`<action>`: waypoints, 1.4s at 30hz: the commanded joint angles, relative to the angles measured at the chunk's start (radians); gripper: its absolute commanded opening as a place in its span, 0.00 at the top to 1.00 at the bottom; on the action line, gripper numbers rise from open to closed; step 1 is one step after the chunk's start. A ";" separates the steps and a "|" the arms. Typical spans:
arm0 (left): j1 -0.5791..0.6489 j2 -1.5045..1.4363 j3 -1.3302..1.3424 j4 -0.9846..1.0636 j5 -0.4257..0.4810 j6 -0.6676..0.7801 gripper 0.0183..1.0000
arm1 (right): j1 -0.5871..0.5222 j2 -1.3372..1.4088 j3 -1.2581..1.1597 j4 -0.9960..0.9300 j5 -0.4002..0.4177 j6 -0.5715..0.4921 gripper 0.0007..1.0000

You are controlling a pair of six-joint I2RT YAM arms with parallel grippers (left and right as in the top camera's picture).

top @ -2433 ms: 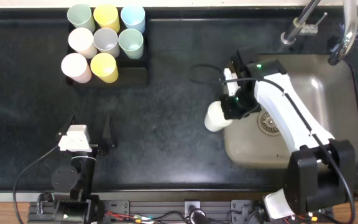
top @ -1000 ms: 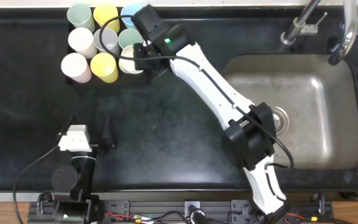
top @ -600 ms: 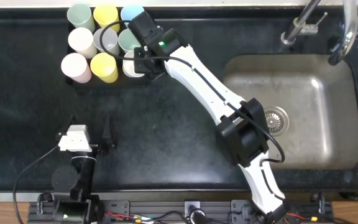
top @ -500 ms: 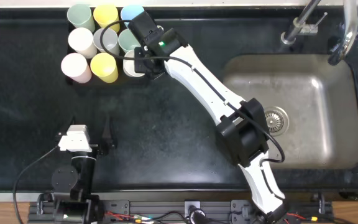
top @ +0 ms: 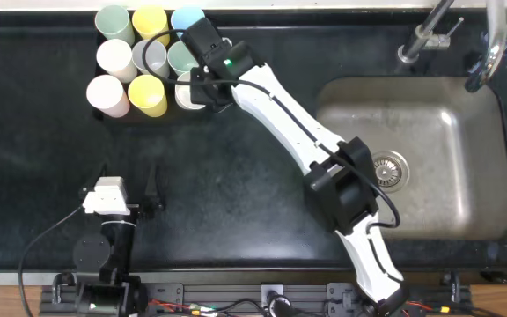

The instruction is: Store Cups

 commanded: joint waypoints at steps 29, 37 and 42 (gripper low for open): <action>-0.004 -0.010 -0.002 -0.003 0.013 0.014 0.00 | 0.018 0.011 0.036 0.003 -0.021 0.007 0.74; -0.004 -0.010 -0.002 -0.003 0.013 0.014 0.00 | 0.004 -0.189 0.036 0.085 0.008 -0.130 0.53; -0.004 -0.010 -0.002 -0.003 0.013 0.014 0.00 | -0.020 -0.397 0.036 0.035 0.110 -0.346 0.35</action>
